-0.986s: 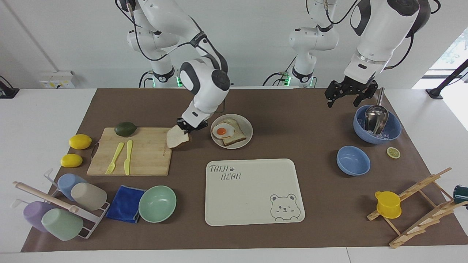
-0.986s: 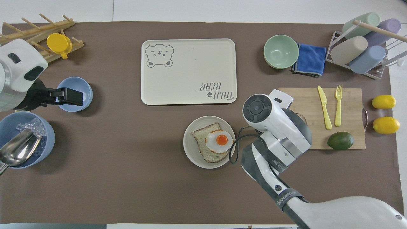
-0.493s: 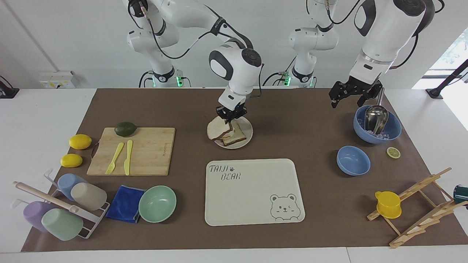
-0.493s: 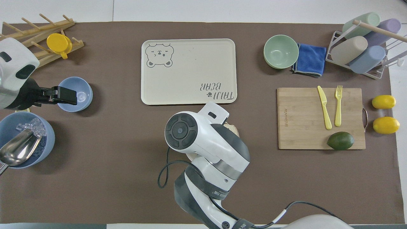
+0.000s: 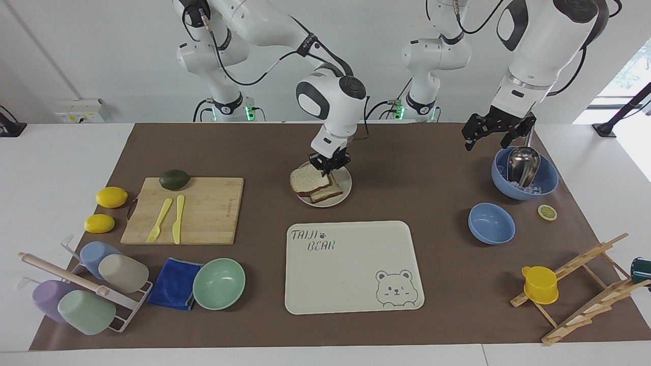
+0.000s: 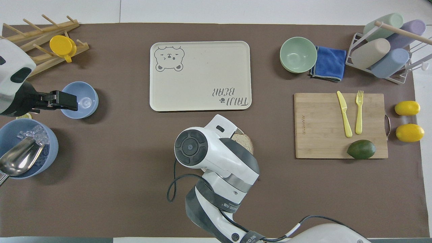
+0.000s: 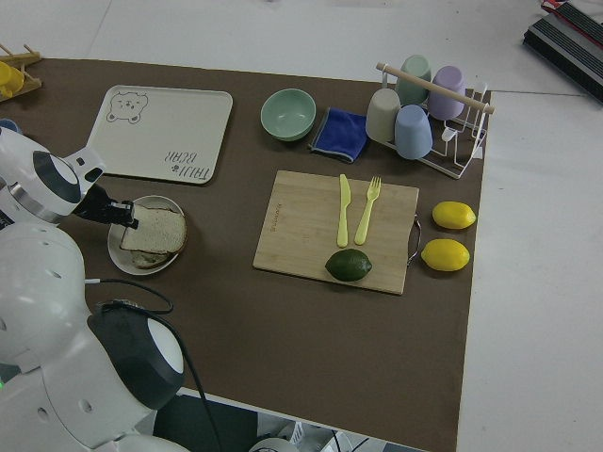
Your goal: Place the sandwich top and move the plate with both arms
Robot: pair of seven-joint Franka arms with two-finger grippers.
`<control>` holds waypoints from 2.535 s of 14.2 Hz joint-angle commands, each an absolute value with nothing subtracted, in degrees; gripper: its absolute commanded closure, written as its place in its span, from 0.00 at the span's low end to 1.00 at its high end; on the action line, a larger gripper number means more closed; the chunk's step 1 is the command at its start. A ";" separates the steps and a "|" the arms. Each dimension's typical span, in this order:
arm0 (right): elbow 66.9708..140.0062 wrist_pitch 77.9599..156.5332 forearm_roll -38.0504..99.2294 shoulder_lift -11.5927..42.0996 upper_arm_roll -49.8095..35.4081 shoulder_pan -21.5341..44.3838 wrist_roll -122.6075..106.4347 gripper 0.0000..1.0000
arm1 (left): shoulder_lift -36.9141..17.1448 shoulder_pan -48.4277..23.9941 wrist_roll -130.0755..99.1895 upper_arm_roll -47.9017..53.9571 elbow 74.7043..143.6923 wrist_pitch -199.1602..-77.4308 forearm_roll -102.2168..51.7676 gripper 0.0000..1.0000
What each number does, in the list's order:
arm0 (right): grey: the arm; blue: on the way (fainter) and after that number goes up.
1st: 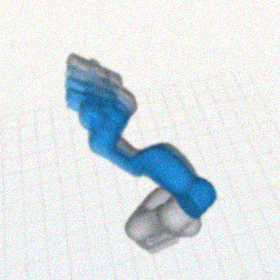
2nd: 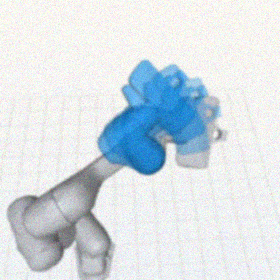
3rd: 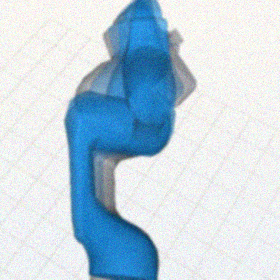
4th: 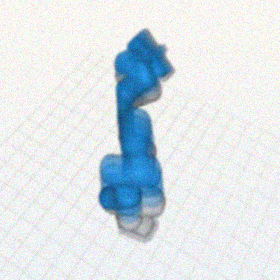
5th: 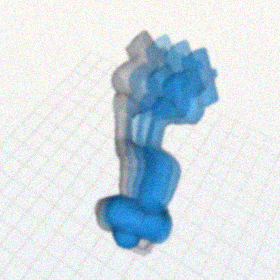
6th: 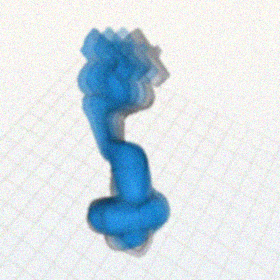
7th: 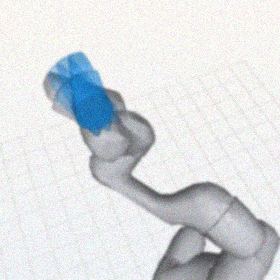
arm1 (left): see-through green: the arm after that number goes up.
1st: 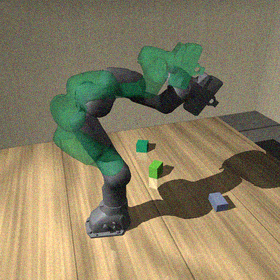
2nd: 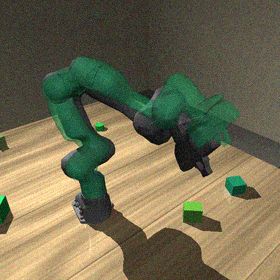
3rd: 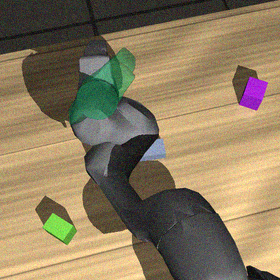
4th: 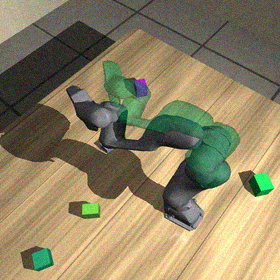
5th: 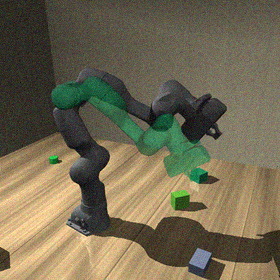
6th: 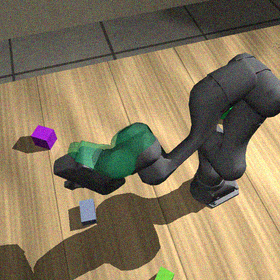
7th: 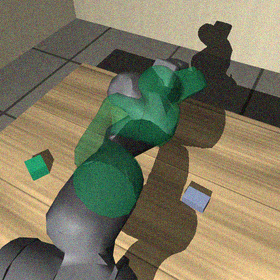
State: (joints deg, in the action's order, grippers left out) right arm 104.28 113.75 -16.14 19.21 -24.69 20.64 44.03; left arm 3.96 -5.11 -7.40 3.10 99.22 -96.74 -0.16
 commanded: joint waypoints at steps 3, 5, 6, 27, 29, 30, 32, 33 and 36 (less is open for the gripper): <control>108.54 119.52 -12.04 17.93 -25.05 19.95 44.74 1.00 | 4.66 -4.39 -7.21 3.52 99.67 -96.41 0.79 0.00; 109.33 120.41 -12.04 17.84 -25.05 19.95 44.74 1.00 | 4.75 -4.39 -7.29 3.52 99.76 -96.42 0.79 0.00; 109.51 120.50 -12.04 17.84 -25.05 19.95 44.74 1.00 | 4.66 -4.39 -7.29 3.52 99.84 -96.42 0.79 0.00; 86.94 93.89 -0.62 13.10 -5.29 12.22 17.25 0.00 | 4.84 -17.30 -18.45 4.22 116.17 -113.09 -5.98 0.00; 84.83 89.84 -0.18 12.05 -1.77 12.22 10.58 0.00 | 2.65 -20.38 -18.72 4.13 118.90 -117.31 -7.37 0.00; 82.81 87.39 1.30 11.87 0.24 12.22 7.15 0.00 | 1.33 -22.30 -19.16 4.22 120.31 -120.64 -8.25 0.00; 80.60 84.48 2.37 11.78 4.20 12.22 3.88 0.00 | -0.96 -25.03 -21.26 4.22 122.51 -126.18 -9.31 0.00; 80.33 82.20 2.46 10.99 5.52 12.30 2.30 0.00 | -2.01 -26.96 -22.14 4.13 123.74 -128.65 -9.49 0.00; 76.05 77.53 0.89 10.02 8.43 12.04 -2.52 0.00 | -5.00 -31.27 -26.18 4.22 127.17 -136.56 -9.49 0.00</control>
